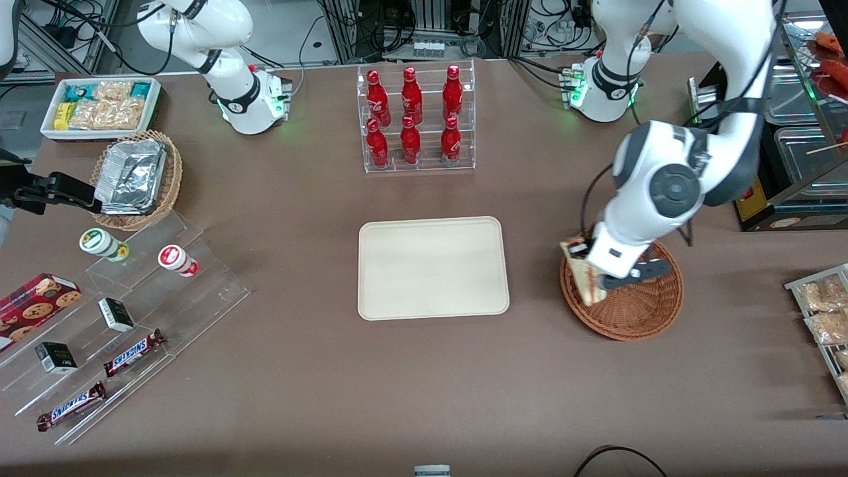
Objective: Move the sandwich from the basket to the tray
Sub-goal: 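Lift the sandwich and carry it toward the cream tray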
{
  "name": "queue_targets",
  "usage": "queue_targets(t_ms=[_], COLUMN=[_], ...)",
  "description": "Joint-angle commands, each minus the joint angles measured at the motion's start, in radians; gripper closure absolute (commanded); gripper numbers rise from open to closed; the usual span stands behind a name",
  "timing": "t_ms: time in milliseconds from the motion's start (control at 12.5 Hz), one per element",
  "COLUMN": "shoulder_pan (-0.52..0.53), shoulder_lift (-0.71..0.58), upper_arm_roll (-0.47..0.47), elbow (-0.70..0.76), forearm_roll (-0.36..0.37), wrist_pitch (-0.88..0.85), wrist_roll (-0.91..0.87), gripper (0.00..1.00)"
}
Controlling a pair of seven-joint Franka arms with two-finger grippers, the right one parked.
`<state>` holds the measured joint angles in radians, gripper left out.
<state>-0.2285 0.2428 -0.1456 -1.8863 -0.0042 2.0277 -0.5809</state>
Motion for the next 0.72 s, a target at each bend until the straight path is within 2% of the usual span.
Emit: queue_targets(t_ms=[0,640], shoulder_pan=[-0.089,-0.323], shoulder_lift=[0.099,0.351], upper_arm_roll=[0.006,0.008], elbow=[0.099,0.369], forearm_roll=[-0.010,0.001], wrist_pitch=[-0.015,-0.012], wrist_roll=[-0.007,-0.270], gripper=[1.00,1.00])
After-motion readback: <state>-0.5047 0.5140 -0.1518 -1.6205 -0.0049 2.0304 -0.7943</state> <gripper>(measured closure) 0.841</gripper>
